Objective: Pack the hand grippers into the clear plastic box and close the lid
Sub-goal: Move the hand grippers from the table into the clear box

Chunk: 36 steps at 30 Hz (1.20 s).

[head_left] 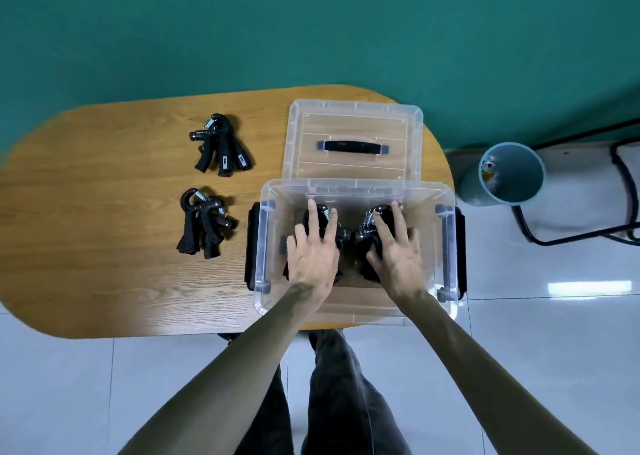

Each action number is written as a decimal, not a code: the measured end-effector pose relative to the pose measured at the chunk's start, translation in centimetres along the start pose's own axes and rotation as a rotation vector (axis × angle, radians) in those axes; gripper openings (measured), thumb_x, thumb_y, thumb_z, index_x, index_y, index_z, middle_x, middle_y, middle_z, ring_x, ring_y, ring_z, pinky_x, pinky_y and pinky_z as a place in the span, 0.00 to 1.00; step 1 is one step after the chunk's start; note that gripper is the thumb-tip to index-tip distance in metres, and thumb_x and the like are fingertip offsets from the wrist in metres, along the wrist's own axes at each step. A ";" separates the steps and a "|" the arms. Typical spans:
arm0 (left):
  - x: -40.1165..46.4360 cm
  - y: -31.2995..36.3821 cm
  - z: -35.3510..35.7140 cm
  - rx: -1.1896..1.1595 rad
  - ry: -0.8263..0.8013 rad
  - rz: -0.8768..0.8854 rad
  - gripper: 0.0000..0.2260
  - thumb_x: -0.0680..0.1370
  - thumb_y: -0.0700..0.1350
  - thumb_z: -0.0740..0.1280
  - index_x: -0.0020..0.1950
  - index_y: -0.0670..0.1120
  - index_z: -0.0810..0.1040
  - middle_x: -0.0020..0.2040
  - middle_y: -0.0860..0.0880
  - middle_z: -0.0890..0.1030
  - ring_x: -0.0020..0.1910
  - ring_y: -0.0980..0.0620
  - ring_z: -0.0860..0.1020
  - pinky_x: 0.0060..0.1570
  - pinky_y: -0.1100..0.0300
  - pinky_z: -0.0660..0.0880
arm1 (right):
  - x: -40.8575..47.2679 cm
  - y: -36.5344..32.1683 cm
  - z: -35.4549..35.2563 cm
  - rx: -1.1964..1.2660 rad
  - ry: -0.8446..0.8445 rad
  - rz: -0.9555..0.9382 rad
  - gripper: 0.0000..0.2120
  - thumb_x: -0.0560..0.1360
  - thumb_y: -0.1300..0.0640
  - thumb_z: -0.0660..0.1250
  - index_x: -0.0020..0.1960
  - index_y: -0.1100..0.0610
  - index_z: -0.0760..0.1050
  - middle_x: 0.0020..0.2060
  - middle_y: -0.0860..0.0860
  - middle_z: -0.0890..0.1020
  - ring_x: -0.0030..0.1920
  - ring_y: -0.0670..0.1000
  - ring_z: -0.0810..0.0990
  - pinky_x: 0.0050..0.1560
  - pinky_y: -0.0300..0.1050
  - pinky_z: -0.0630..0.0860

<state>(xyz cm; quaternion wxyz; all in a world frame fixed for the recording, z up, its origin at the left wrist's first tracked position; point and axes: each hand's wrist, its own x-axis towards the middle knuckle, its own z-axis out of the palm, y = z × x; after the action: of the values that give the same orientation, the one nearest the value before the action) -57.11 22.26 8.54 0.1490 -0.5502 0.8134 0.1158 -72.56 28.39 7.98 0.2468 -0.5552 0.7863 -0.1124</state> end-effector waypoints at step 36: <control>-1.5 -24.2 -6.3 -0.233 0.017 -0.137 0.27 0.85 0.56 0.44 0.82 0.46 0.54 0.81 0.44 0.57 0.72 0.45 0.65 0.68 0.50 0.67 | 5.8 -24.3 0.4 -0.303 0.094 -0.119 0.23 0.83 0.50 0.46 0.73 0.55 0.66 0.72 0.59 0.68 0.60 0.62 0.72 0.57 0.58 0.72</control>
<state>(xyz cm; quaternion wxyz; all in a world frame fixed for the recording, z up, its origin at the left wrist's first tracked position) -34.86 12.42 14.34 0.0848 -0.6189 0.7563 0.1944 -54.03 14.35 17.09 0.1163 -0.6259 0.7705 -0.0326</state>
